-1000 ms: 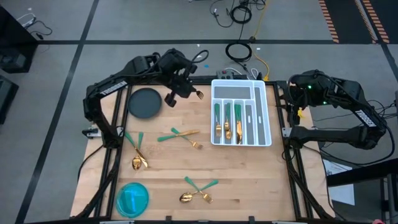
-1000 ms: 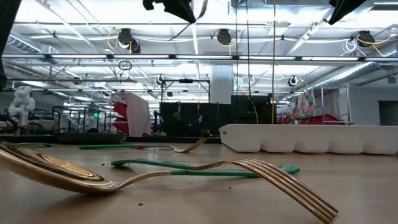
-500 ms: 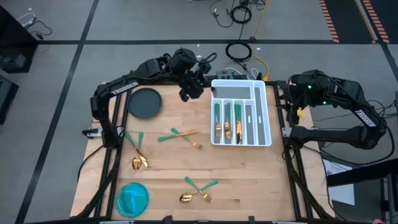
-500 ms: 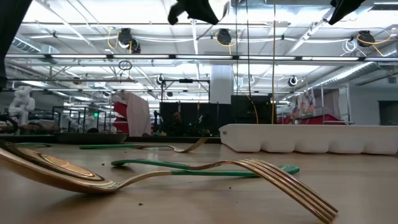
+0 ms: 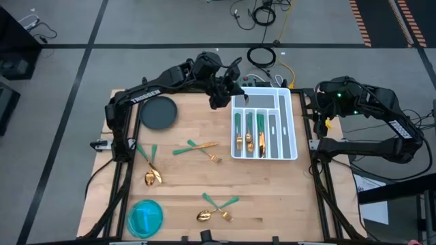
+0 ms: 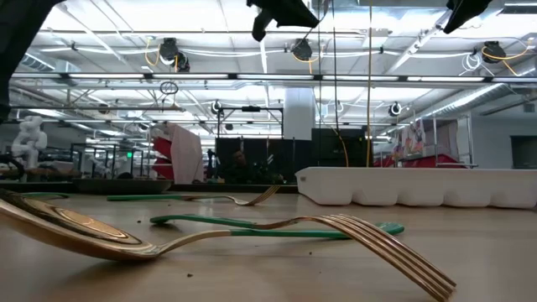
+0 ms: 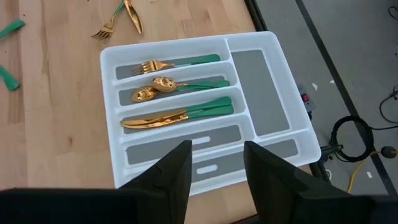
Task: Sort silverware
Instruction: Put the green fork into the white silverware organizer
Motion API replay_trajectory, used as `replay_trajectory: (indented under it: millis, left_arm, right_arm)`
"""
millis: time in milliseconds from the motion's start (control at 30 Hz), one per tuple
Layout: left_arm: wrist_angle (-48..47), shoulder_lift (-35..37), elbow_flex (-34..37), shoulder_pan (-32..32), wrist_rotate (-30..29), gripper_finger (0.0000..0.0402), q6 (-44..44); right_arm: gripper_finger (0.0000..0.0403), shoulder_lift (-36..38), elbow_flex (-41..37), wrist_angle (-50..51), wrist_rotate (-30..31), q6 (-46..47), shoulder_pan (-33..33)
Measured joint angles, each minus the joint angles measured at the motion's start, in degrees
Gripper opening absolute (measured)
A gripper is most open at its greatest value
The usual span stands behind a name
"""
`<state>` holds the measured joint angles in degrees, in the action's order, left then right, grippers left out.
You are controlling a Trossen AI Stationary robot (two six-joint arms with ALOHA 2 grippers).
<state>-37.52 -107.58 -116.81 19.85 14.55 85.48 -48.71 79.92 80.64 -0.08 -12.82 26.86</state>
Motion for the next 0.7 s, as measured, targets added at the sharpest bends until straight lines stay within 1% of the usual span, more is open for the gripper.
replay_trajectory:
  millis: [200, 700]
  left_arm:
    - [-5.5, -4.1, 0.1, 0.0, 0.5, 0.0000, 0.5]
    - [-9.6, -14.1, 0.1, -1.5, 1.2, 0.0000, 2.3]
  right_arm:
    - [0.0137, 0.0, 0.0, 0.0, 0.0, 0.2, 0.0]
    - [0.0137, 0.0, 0.0, 0.0, 0.0, 0.1, 0.0]
